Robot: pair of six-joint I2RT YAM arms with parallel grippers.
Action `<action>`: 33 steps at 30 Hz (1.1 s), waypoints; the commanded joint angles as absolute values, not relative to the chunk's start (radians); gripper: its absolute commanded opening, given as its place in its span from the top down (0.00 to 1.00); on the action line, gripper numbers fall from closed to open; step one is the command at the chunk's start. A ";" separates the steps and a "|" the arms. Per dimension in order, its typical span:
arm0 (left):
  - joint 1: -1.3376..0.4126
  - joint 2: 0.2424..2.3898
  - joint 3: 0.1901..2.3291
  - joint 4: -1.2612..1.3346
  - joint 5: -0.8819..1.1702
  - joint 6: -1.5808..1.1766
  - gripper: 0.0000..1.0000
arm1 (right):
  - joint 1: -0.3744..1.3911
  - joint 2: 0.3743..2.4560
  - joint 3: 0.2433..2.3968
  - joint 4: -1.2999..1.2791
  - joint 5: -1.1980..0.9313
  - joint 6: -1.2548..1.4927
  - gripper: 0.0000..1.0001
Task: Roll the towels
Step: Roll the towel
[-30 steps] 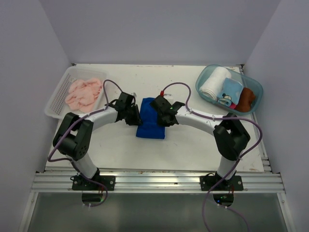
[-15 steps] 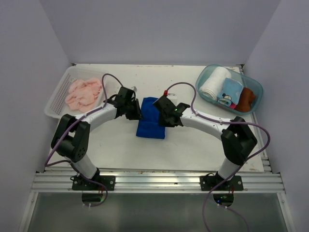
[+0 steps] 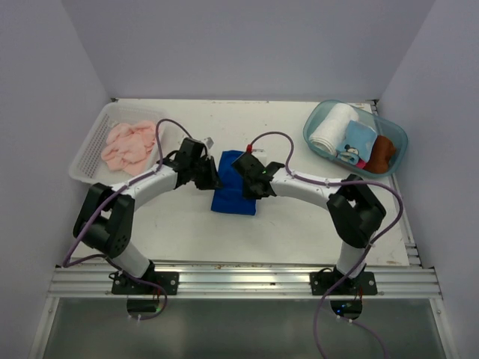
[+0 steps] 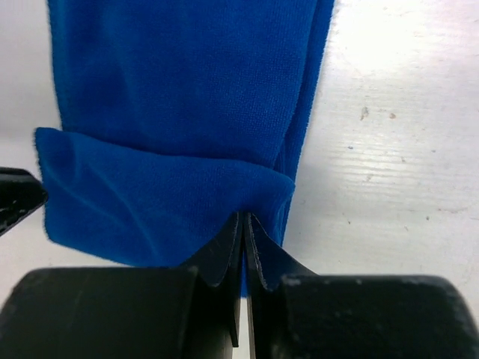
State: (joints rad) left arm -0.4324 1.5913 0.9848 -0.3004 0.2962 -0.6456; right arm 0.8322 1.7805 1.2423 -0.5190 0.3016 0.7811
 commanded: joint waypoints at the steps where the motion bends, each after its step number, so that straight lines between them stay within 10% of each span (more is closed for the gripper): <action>1: -0.430 1.629 0.963 -0.226 0.324 -0.649 0.89 | 0.828 1.844 1.282 -0.488 0.287 0.756 0.94; 33: -0.434 1.701 0.954 -0.299 0.294 -0.572 0.88 | 0.818 1.901 1.214 -0.430 0.210 0.729 0.96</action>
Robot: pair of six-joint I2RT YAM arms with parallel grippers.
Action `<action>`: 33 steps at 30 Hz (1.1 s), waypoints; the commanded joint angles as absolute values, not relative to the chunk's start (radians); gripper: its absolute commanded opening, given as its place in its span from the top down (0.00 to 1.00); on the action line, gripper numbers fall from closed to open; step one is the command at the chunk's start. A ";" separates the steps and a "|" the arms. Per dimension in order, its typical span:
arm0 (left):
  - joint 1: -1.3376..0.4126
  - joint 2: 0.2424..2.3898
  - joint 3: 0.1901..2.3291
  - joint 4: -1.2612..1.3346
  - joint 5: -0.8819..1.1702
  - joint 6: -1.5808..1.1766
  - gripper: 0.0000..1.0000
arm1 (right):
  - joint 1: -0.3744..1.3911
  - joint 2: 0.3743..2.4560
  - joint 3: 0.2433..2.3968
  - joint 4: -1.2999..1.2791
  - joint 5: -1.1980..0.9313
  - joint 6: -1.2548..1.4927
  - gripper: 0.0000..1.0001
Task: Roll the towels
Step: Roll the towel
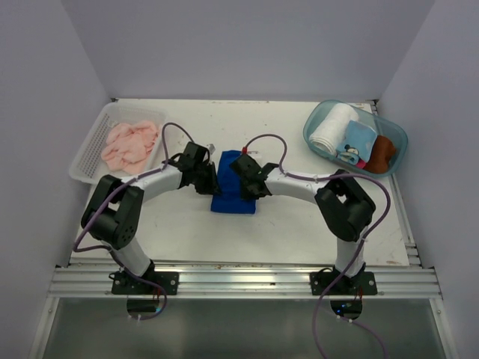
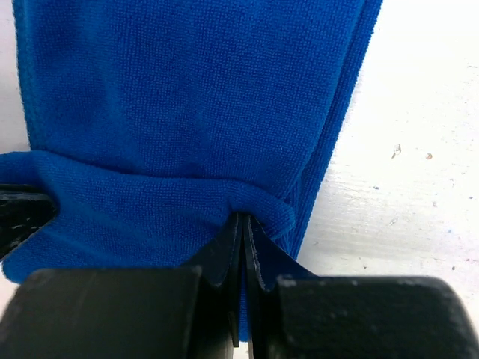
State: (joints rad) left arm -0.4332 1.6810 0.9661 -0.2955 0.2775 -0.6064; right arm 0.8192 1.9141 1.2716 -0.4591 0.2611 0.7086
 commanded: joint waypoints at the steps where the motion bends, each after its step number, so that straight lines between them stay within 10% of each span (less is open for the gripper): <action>1: -0.434 1.739 0.957 -0.292 0.296 -0.571 0.89 | 0.819 1.876 1.201 -0.425 0.203 0.736 0.96; 15: -0.434 1.853 1.134 -0.351 0.334 -0.529 0.87 | 1.017 1.681 1.161 -0.529 0.264 0.773 0.93; 33: -0.402 1.664 1.235 -0.534 0.268 -0.474 0.60 | 1.101 1.738 1.345 -0.617 0.403 0.604 0.48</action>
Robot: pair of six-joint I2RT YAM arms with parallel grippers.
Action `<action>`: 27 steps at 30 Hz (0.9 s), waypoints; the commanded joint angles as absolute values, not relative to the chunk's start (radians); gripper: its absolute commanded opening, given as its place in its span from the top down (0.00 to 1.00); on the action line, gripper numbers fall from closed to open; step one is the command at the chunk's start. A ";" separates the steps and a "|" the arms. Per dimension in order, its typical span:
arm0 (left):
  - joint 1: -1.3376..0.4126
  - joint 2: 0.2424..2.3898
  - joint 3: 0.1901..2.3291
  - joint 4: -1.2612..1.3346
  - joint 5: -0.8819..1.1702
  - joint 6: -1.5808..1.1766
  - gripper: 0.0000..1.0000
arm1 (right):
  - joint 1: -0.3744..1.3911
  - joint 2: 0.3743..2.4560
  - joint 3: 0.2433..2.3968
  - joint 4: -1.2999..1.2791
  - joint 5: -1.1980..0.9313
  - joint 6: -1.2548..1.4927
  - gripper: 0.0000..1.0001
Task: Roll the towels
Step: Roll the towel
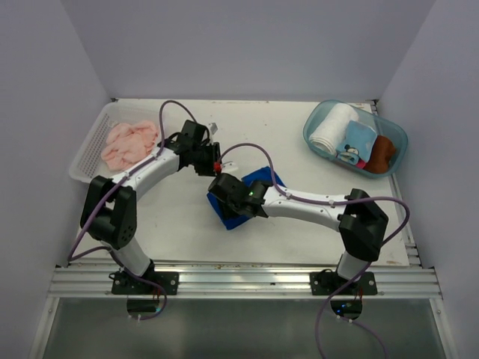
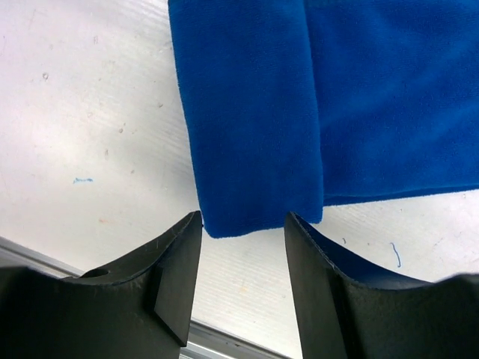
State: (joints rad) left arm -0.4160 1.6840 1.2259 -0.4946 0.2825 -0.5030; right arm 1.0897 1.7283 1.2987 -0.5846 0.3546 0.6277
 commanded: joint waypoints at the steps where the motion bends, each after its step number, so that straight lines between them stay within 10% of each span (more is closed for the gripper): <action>1: -0.402 1.664 1.226 -0.532 0.268 -0.476 0.60 | 1.104 1.736 1.345 -0.617 0.405 0.604 0.48; 23: -0.267 1.562 1.068 -0.537 0.293 -0.488 0.58 | 1.186 2.002 1.434 -0.600 0.518 0.468 0.45; 27: -0.267 1.551 1.048 -0.526 0.324 -0.500 0.55 | 1.184 2.028 1.398 -0.554 0.531 0.474 0.63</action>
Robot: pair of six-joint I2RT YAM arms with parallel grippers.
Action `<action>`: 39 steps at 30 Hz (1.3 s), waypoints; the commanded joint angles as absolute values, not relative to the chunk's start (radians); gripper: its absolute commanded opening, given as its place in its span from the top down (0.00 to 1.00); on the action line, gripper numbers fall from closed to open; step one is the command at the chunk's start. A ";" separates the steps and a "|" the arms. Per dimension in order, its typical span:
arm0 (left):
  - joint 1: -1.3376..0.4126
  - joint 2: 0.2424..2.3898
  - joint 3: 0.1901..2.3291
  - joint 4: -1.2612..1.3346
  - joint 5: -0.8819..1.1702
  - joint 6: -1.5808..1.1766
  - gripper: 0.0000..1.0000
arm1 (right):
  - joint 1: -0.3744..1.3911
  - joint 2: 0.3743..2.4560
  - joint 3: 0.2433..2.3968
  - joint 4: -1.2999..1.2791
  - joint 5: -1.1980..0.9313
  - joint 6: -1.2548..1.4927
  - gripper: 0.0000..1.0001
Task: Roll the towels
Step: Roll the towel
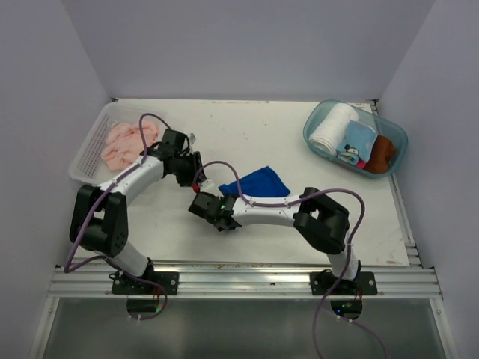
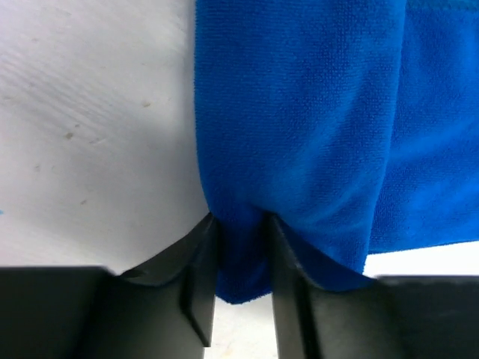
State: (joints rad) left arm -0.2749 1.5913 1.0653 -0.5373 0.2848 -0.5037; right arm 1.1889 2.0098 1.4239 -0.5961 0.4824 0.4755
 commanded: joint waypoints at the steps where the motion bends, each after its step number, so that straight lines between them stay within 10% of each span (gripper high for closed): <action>1: -0.267 1.546 1.031 -0.523 0.331 -0.502 0.54 | 1.183 2.026 1.390 -0.546 0.529 0.476 0.68; 5: -0.267 1.517 0.974 -0.502 0.373 -0.518 0.45 | 1.171 1.970 1.318 -0.468 0.447 0.466 1.00; 13: -0.268 1.456 0.841 -0.394 0.474 -0.557 0.07 | 1.105 1.819 1.220 -0.273 0.177 0.456 1.00; 22: -0.279 1.497 0.775 -0.307 0.514 -0.589 0.08 | 1.051 1.795 1.164 -0.195 0.020 0.495 1.00; 29: -0.321 1.552 0.765 -0.233 0.508 -0.649 0.21 | 1.037 1.793 1.155 -0.198 0.003 0.497 1.00; 39: -0.354 1.583 0.811 -0.248 0.466 -0.676 0.82 | 1.029 1.786 1.172 -0.251 0.038 0.483 0.91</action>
State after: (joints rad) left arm -0.3378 1.5753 0.7731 -0.2703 0.4767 -0.6640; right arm 1.0328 1.8423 1.1580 -0.2329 0.0288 0.4850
